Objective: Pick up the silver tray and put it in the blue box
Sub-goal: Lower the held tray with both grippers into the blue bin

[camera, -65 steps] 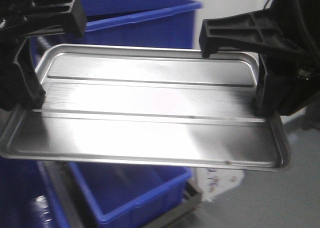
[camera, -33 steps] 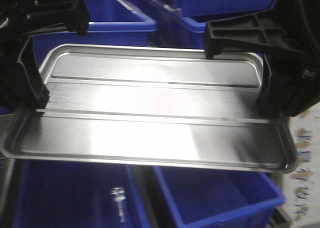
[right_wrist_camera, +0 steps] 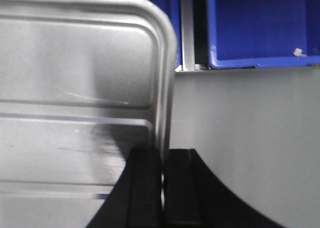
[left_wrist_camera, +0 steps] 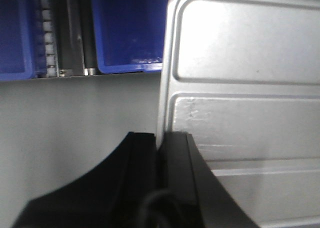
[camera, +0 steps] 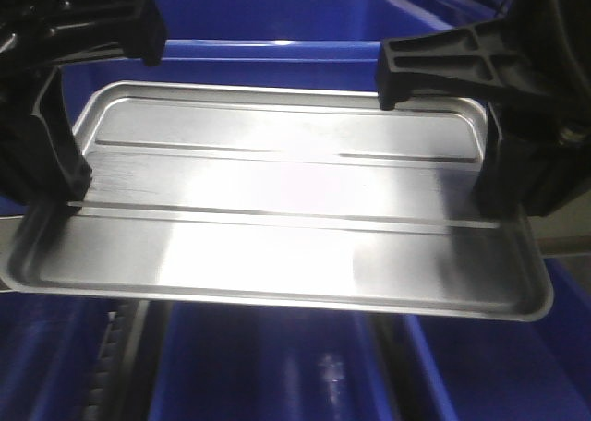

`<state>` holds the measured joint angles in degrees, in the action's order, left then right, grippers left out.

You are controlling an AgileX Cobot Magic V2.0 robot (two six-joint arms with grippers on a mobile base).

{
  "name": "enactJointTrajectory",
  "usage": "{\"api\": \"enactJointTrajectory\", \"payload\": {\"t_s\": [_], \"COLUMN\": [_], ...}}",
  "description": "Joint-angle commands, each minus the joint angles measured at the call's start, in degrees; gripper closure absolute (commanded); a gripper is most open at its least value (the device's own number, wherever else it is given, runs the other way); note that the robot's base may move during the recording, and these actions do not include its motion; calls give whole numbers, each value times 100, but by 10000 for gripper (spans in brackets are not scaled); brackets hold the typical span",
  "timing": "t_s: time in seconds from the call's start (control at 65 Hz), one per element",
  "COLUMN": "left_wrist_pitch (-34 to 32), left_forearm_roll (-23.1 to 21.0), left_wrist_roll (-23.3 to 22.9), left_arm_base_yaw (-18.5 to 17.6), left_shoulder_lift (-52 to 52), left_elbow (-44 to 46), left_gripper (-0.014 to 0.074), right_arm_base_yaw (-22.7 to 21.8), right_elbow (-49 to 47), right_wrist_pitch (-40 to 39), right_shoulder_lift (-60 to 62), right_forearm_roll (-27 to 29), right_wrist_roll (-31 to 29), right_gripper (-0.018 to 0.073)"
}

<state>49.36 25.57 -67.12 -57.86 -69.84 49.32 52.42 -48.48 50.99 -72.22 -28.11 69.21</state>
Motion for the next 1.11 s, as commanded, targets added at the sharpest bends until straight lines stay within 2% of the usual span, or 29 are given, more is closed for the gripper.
{"api": "enactJointTrajectory", "payload": {"t_s": [0.0, 1.092], "left_wrist_pitch": [413, 413], "left_forearm_roll": [410, 410], "left_wrist_roll": [-54, -54], "left_arm_base_yaw": [38, 38], "left_shoulder_lift": [149, 149], "left_elbow": [158, 158], "left_gripper": [700, 700], "right_arm_base_yaw": [-43, -43], "right_elbow": [-143, -143], "right_wrist_pitch": [646, 646], "right_shoulder_lift": [148, 148], "right_forearm_roll": [-382, -382], "right_wrist_roll": [-36, -36], "right_gripper": [507, 510]}}
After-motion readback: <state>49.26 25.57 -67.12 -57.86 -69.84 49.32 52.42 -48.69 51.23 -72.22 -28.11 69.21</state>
